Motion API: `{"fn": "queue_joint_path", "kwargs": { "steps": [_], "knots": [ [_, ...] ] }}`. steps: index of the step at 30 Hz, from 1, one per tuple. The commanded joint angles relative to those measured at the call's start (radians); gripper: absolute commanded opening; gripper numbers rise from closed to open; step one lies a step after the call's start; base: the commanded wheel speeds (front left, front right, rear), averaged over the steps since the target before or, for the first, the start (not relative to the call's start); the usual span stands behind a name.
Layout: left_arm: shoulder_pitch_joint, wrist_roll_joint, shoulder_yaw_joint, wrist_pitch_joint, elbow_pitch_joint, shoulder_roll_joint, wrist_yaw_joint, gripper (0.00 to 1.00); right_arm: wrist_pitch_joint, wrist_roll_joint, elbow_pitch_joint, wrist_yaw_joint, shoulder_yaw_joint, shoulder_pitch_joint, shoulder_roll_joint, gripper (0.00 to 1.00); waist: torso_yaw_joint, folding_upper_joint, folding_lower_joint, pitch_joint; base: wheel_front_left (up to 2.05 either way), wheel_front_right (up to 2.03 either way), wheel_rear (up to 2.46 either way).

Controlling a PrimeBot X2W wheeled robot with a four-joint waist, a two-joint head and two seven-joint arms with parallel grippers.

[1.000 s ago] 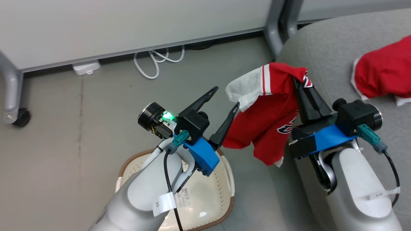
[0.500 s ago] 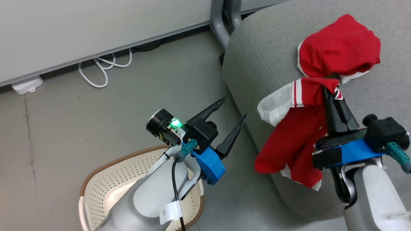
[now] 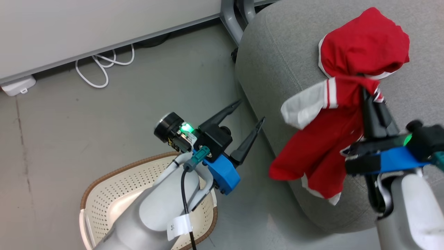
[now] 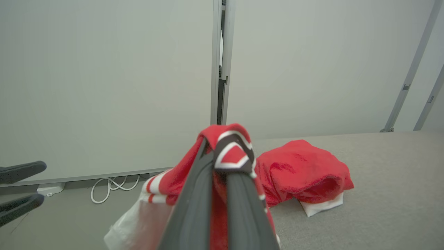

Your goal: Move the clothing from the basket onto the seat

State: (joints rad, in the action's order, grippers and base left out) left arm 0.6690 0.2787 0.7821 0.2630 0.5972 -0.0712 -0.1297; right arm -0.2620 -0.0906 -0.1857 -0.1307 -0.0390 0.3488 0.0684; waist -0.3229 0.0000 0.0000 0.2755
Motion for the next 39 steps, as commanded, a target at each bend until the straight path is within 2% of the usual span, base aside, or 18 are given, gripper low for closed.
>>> {"fn": "queue_joint_path", "kwargs": {
  "steps": [1, 9, 13, 15, 18, 19, 21, 26, 28, 32, 39],
  "knots": [
    [0.019, -0.008, -0.01, 0.003, -0.007, -0.013, -0.001, 1.0, -0.004, -0.004, 0.012, 0.0, -0.015, 0.044, -0.002, 0.0, 0.005, 0.0, 0.0, 0.016, 0.0, 0.0, 0.0],
    [0.078, -0.037, -0.019, 0.003, -0.029, -0.04, -0.001, 1.0, -0.004, 0.007, 0.024, 0.0, -0.1, 0.302, 0.021, 0.0, 0.035, 0.0, 0.0, 0.132, 0.0, 0.0, 0.0],
    [0.132, -0.053, -0.011, 0.003, -0.042, -0.051, -0.001, 1.0, -0.004, 0.023, 0.023, 0.0, -0.191, 0.49, 0.086, 0.0, 0.069, 0.0, 0.0, 0.234, 0.0, 0.0, 0.0],
    [0.143, -0.055, -0.01, 0.003, -0.045, -0.054, -0.001, 1.0, -0.004, 0.026, 0.02, 0.0, -0.211, 0.528, 0.104, 0.0, 0.075, 0.0, 0.0, 0.254, 0.0, 0.0, 0.0],
    [0.178, -0.063, -0.005, 0.003, -0.053, -0.056, -0.001, 1.0, -0.004, 0.025, 0.006, 0.0, -0.286, 0.637, 0.18, 0.0, 0.092, 0.0, 0.0, 0.318, 0.0, 0.0, 0.0],
    [0.196, -0.07, -0.004, 0.003, -0.059, -0.059, -0.001, 1.0, -0.004, 0.035, -0.003, 0.0, -0.334, 0.696, 0.235, 0.0, 0.099, 0.0, 0.0, 0.353, 0.0, 0.0, 0.0],
    [0.204, -0.072, -0.003, 0.003, -0.061, -0.06, -0.001, 1.0, -0.004, 0.032, -0.015, 0.0, -0.356, 0.72, 0.259, 0.0, 0.1, 0.0, 0.0, 0.367, 0.0, 0.0, 0.0],
    [0.25, -0.085, 0.01, 0.002, -0.066, -0.066, -0.001, 1.0, -0.004, 0.035, -0.116, 0.0, -0.463, 0.786, 0.422, 0.0, 0.102, 0.0, 0.0, 0.456, 0.0, 0.0, 0.0],
    [0.26, -0.088, 0.017, 0.002, -0.067, -0.067, -0.001, 1.0, -0.004, 0.04, -0.143, 0.0, -0.472, 0.77, 0.449, 0.0, 0.102, 0.0, 0.0, 0.479, 0.0, 0.0, 0.0],
    [0.276, -0.091, 0.022, 0.002, -0.069, -0.068, -0.001, 1.0, -0.004, 0.06, -0.18, 0.0, -0.476, 0.725, 0.459, 0.0, 0.101, 0.0, 0.0, 0.504, 0.0, 0.0, 0.0],
    [0.294, -0.094, 0.033, 0.002, -0.071, -0.075, -0.001, 1.0, -0.004, 0.088, -0.293, 0.0, -0.485, 0.638, 0.395, 0.0, 0.105, 0.0, 0.0, 0.532, 0.0, 0.0, 0.0]
  ]
}}
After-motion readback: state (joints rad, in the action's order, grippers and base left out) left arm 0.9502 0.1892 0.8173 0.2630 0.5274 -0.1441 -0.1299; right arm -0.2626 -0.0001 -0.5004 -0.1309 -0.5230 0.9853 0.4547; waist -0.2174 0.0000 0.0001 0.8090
